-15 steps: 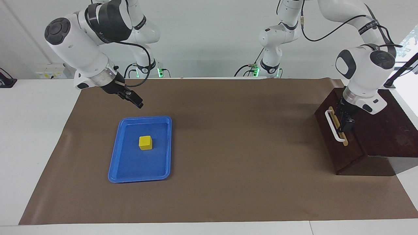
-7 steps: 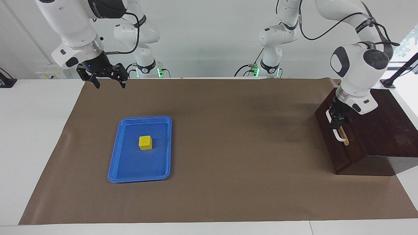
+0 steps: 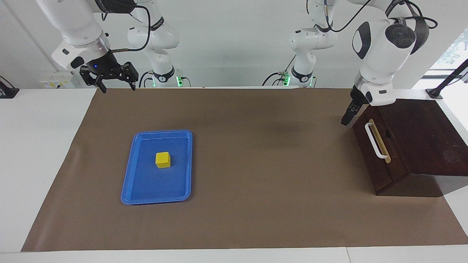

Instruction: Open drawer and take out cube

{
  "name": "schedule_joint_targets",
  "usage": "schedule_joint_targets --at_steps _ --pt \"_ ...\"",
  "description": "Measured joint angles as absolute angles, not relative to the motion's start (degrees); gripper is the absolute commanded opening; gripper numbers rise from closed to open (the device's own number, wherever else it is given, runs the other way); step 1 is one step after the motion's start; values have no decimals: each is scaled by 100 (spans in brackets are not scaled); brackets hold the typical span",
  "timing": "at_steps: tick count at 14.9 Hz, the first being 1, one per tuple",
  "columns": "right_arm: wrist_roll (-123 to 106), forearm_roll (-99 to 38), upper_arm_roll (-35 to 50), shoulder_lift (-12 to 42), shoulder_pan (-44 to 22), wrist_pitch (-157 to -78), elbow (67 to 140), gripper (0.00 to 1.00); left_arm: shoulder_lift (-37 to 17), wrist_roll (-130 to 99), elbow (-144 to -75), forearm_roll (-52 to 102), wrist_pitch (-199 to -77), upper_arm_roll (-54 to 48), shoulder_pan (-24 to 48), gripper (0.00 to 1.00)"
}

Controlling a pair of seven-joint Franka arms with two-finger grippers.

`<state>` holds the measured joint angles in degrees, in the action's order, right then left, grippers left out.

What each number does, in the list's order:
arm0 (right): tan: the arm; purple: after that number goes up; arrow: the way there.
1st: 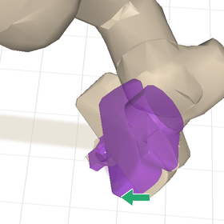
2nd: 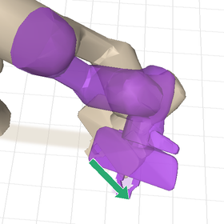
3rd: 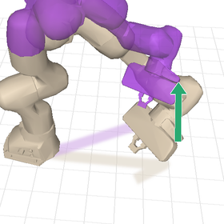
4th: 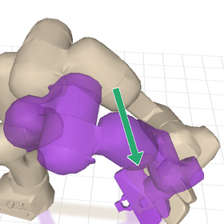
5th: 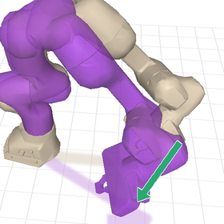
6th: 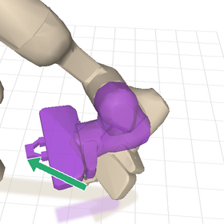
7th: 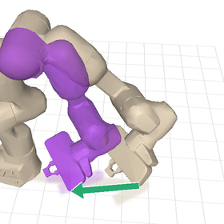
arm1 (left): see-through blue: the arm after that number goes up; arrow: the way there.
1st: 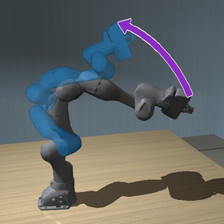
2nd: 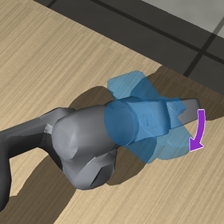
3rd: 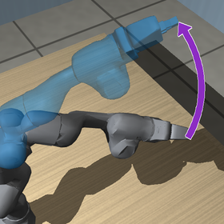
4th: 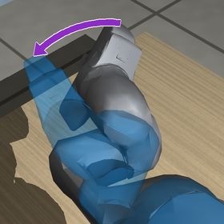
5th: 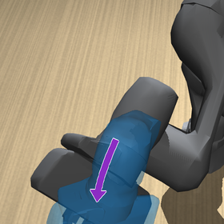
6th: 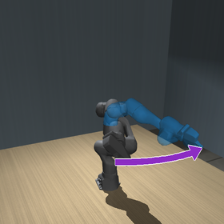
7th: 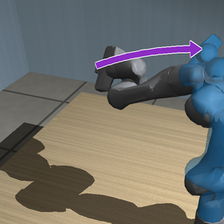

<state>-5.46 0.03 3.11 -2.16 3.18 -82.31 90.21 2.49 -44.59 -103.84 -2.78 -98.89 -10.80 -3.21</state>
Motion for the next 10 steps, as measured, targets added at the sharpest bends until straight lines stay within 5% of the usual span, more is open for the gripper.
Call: schedule_joint_targets --at_steps 10 --pt "-580 3 313 -157 399 -8331 9073 100 42 -1382 -10065 -195 -9369 -1064 -185 100"
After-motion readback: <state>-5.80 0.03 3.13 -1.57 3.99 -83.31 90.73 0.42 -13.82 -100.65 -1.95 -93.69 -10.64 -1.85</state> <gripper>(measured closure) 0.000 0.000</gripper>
